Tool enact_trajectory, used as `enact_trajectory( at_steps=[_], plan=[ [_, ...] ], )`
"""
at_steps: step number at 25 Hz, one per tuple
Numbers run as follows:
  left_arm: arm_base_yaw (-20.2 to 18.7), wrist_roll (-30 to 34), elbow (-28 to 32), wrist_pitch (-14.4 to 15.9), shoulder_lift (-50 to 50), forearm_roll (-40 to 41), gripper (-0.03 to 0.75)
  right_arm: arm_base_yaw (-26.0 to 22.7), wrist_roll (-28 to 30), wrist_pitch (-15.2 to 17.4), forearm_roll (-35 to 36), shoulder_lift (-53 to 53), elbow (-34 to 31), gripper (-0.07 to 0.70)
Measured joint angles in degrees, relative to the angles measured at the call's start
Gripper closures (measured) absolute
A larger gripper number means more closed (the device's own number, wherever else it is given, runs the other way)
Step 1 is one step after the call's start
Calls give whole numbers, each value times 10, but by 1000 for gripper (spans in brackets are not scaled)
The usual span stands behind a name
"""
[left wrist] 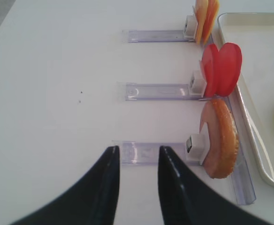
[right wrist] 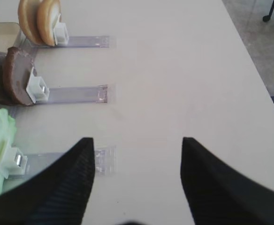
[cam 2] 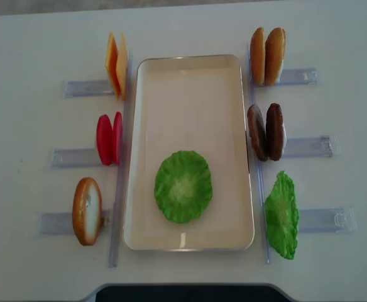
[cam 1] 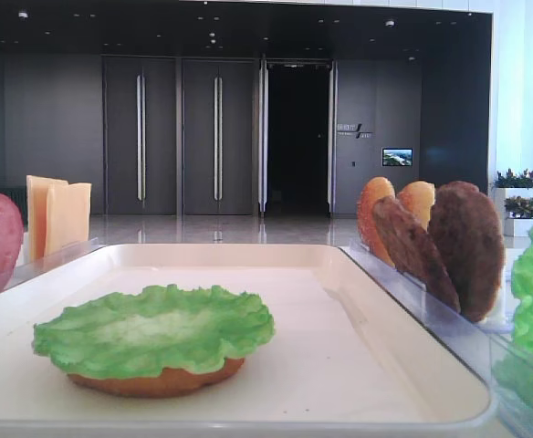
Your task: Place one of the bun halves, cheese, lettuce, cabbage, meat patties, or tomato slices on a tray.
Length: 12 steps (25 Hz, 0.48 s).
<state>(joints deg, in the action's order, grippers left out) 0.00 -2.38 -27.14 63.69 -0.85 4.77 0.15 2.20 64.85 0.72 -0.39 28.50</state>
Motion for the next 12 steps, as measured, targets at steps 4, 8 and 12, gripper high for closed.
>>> enact_trajectory(
  at_steps=[4, 8, 12],
  plan=[
    [0, 0, 0, 0, 0, 0, 496, 0, 0, 1, -1, 0, 0, 216],
    [0, 0, 0, 0, 0, 0, 496, 0, 0, 1, -1, 0, 0, 217],
    [0, 0, 0, 0, 0, 0, 496, 0, 0, 1, -1, 0, 0, 217]
  ],
)
